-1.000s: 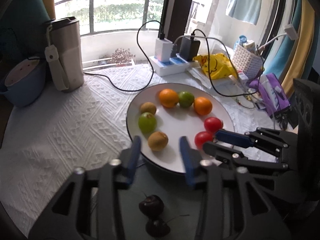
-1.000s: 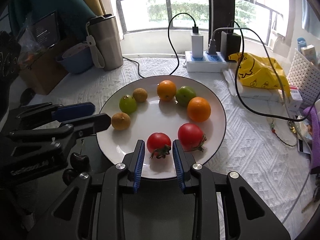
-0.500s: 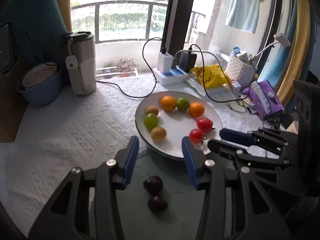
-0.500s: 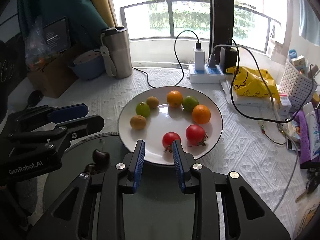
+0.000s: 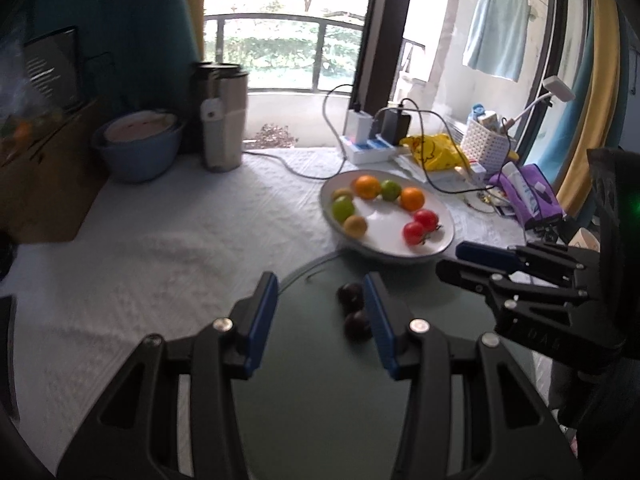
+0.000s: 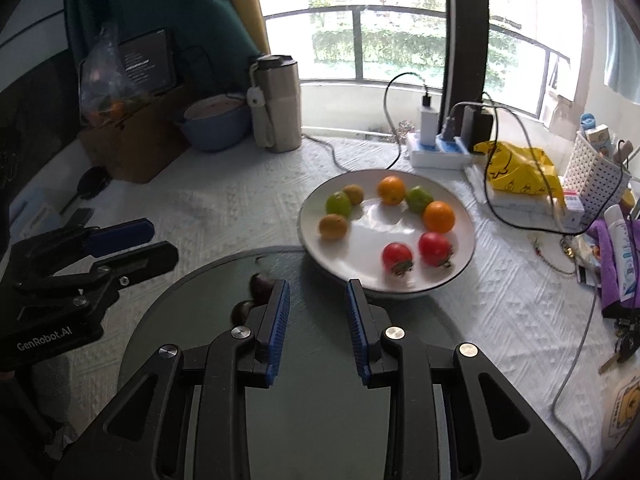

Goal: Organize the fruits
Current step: 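Withdraw both grippers from the bowl back over the mat, then grasp a dark cherry with the right gripper while the left gripper grasps another cherry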

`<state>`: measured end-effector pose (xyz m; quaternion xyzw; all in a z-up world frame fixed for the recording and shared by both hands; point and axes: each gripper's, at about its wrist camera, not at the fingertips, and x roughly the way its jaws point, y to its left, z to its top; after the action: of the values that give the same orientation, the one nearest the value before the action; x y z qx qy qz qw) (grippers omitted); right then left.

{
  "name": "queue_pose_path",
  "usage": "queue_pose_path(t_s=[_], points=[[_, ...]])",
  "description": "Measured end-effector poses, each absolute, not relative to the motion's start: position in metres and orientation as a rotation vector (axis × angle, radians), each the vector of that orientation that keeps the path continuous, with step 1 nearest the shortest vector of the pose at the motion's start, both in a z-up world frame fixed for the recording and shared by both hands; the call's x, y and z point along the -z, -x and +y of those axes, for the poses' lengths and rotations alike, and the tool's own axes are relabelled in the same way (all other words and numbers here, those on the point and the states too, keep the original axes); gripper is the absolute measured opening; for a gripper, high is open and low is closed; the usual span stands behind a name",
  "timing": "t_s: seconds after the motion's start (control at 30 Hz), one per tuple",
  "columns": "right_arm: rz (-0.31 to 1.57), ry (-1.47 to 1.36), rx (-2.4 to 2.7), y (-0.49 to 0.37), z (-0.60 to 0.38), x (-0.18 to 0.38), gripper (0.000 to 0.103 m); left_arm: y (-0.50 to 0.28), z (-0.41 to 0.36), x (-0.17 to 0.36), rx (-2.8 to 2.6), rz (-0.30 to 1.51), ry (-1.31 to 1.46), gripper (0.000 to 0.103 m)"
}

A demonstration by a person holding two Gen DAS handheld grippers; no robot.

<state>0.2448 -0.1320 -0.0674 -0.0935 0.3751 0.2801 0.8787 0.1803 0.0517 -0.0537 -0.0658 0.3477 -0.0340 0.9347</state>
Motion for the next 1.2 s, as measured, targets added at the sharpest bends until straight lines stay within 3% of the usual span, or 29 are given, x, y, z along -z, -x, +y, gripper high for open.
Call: queue_pose_path(t_s=[0.27, 0.37, 0.67, 1.0, 1.2], points=[[0.835, 0.216, -0.622, -0.231, -0.103, 0.091, 0.031, -0.158, 0.071, 0.071, 0.04, 0.719, 0.144, 0.046], [0.855, 0.223, -0.641, -0.228, -0.092, 0.098, 0.038, -0.153, 0.079, 0.078, 0.033, 0.725, 0.158, 0.046], [0.939, 0.214, -0.614, -0.232, -0.071, 0.127, 0.038, -0.146, 0.097, 0.093, 0.019, 0.736, 0.189, 0.046], [0.902, 0.216, -0.569, -0.238, -0.063, 0.131, 0.038, -0.152, 0.1, 0.098, 0.035, 0.732, 0.199, 0.046], [0.888, 0.222, -0.577, -0.239, -0.066, 0.132, 0.027, -0.158, 0.098, 0.103, 0.03, 0.754, 0.186, 0.046]])
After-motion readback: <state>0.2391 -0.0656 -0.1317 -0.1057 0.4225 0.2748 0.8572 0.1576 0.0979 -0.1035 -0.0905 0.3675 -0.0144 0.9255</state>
